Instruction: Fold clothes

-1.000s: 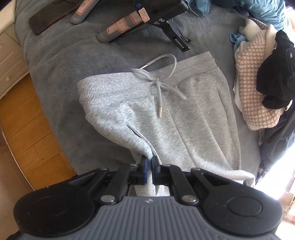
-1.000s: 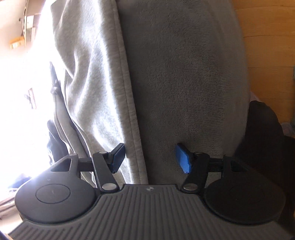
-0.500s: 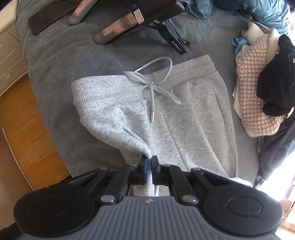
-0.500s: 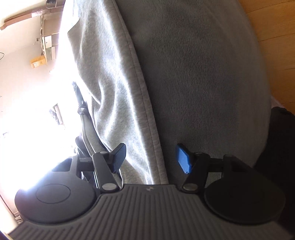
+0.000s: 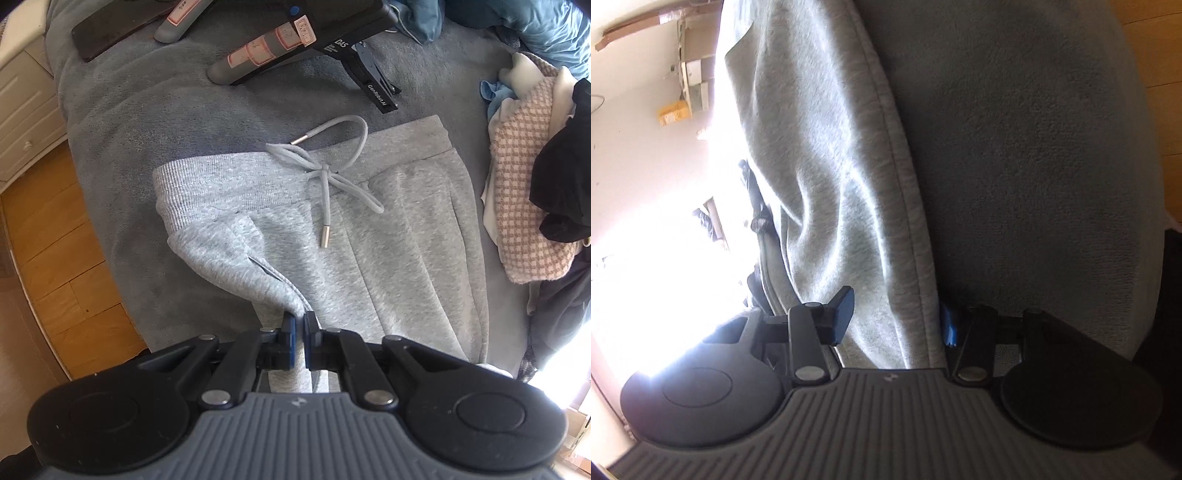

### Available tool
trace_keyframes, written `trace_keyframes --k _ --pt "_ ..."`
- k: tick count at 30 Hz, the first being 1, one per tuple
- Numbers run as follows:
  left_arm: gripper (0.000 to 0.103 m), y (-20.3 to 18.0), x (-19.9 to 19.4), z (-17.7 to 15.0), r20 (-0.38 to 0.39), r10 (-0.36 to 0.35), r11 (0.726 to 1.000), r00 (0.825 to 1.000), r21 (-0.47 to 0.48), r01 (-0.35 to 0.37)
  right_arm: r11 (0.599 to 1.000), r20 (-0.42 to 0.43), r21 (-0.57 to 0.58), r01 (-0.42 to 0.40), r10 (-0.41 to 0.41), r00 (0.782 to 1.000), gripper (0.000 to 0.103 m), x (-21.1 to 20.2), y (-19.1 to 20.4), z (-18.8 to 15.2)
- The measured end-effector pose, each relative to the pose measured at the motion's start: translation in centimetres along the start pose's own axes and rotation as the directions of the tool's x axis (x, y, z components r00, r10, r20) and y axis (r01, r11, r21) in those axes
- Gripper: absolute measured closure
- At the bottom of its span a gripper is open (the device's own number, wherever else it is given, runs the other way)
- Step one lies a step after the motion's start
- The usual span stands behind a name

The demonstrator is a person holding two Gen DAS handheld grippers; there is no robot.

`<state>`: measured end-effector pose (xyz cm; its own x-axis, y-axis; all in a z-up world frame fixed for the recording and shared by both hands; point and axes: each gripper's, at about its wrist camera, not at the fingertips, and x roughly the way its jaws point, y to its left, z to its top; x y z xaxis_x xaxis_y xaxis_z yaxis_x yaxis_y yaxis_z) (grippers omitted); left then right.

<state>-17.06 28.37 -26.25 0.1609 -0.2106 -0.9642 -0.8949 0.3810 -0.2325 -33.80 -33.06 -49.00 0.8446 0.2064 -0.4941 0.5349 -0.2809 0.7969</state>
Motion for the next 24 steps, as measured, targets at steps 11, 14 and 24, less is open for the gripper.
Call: trace_keyframes --k 11,14,24 --pt "0.098 3.1 1.0 -0.3 -0.009 0.057 0.998 0.998 -0.023 -0.057 0.965 -0.172 -0.251 0.076 -0.122 0.978 0.098 -1.4 1.9 -0.2" --pt "0.098 3.8 1.3 -0.7 -0.012 0.080 0.997 0.997 0.018 -0.080 0.950 -0.169 -0.292 0.111 -0.166 0.972 0.099 -2.1 2.3 0.3" --pt "0.098 4.5 3.4 -3.2 0.054 0.194 0.931 0.979 0.305 -0.202 0.836 -0.140 -0.521 0.171 -0.282 0.949 0.099 -0.9 6.8 1.0"
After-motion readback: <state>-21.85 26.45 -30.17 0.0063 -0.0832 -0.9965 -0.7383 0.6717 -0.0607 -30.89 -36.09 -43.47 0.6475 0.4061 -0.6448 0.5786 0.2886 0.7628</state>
